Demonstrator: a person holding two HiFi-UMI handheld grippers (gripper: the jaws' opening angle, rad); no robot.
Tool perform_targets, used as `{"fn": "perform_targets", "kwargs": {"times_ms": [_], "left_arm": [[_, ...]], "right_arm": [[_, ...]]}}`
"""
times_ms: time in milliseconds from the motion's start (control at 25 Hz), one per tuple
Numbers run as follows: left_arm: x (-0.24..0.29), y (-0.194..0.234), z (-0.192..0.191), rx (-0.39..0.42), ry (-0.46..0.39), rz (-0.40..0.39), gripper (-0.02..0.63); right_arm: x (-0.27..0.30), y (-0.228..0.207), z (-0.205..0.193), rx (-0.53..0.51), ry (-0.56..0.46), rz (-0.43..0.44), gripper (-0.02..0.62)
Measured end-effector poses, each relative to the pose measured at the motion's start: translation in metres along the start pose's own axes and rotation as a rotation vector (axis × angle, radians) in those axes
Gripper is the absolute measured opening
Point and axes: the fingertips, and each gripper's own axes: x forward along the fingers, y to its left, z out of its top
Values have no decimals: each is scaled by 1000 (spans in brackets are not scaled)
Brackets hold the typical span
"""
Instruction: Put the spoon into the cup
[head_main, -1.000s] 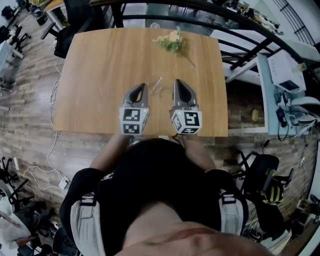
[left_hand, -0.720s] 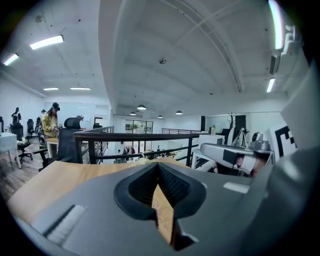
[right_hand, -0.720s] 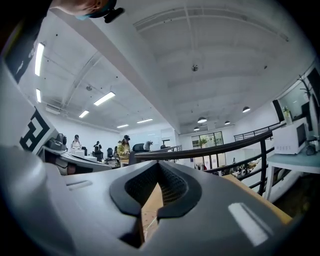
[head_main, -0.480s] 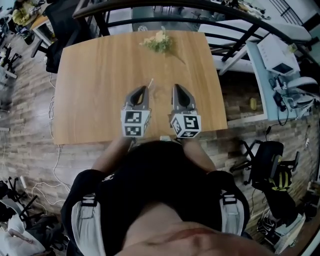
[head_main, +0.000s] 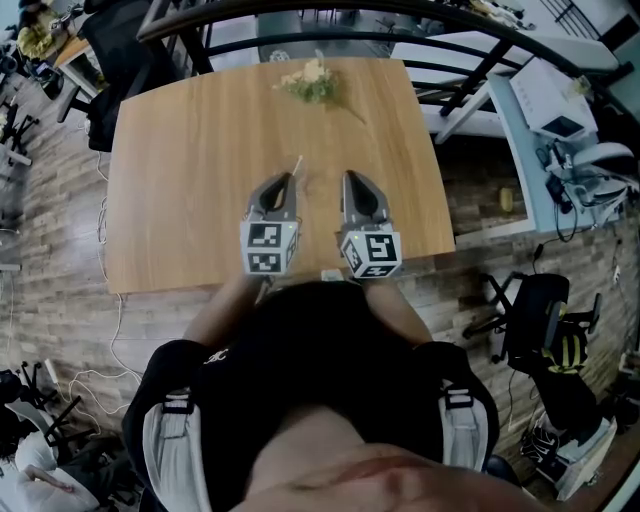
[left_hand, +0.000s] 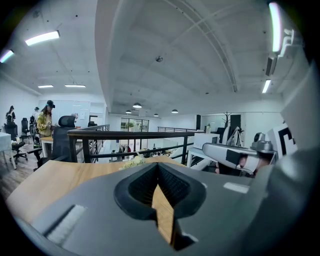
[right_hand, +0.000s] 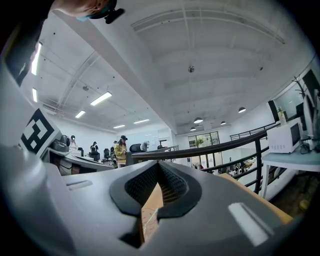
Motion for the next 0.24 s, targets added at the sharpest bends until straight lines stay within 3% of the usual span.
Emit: {"fn": "perform_targets", "kwargs": {"times_ms": [240], "left_arm": [[0, 4, -2, 4, 1, 0, 12]], "right_arm": [[2, 2, -4, -4, 15, -2, -2]]}}
